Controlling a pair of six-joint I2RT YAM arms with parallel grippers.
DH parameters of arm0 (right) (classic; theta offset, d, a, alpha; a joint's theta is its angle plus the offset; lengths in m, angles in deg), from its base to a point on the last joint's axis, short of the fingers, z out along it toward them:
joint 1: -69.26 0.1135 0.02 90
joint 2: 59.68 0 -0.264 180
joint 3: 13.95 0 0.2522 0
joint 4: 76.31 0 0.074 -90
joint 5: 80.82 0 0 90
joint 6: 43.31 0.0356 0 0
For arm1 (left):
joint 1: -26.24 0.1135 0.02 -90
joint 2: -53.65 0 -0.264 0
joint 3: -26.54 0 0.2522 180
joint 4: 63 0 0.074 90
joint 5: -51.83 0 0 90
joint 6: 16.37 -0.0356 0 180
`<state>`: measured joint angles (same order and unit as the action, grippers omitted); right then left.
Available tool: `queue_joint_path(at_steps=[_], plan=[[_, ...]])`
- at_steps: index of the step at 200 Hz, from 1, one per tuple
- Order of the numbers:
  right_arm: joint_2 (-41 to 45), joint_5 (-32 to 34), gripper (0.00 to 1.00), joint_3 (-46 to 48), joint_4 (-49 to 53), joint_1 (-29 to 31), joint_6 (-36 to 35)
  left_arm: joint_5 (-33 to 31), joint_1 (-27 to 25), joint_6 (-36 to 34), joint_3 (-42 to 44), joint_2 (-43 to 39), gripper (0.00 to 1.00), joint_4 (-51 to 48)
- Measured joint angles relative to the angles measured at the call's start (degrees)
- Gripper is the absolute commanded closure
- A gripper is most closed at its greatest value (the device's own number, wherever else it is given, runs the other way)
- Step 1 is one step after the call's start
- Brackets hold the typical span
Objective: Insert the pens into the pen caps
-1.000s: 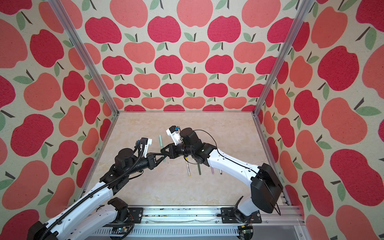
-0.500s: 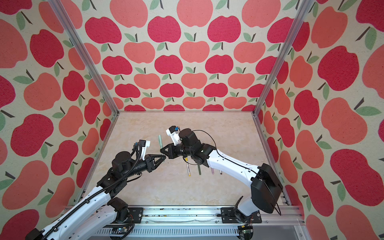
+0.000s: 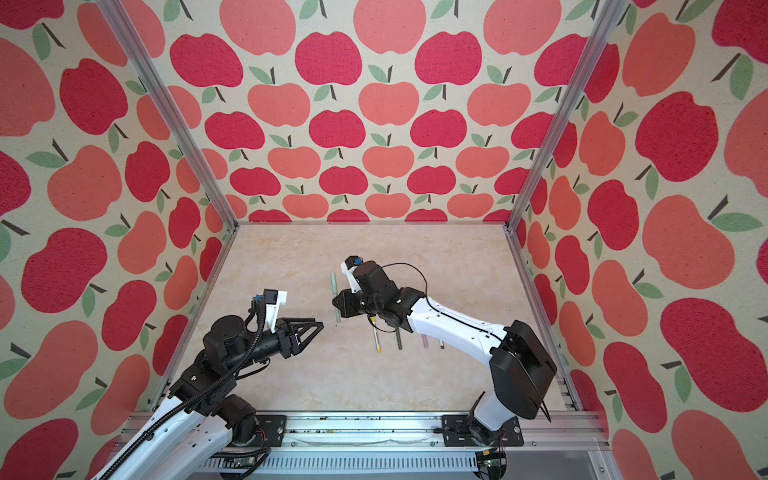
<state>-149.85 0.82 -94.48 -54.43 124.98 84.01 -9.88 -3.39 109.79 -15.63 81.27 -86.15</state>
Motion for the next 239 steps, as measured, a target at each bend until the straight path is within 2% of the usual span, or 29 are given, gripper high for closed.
queue_joint_path(at_steps=[60,92,139,239], plan=[[-4.9,2.0,0.95,0.0,3.6,3.7,2.9,-9.6,3.2,0.0,-3.4,-2.6,0.31,-9.2],[-9.1,2.0,0.95,0.3,4.2,4.5,5.8,-11.9,5.2,0.4,-3.7,-1.1,0.28,-12.4],[-13.0,2.4,0.95,0.5,5.6,4.5,8.3,-12.7,7.1,0.5,-3.7,-0.2,0.22,-15.2],[-14.9,2.3,0.94,2.6,6.6,2.0,11.0,-12.4,8.6,0.9,-3.7,0.4,0.22,-15.6]])
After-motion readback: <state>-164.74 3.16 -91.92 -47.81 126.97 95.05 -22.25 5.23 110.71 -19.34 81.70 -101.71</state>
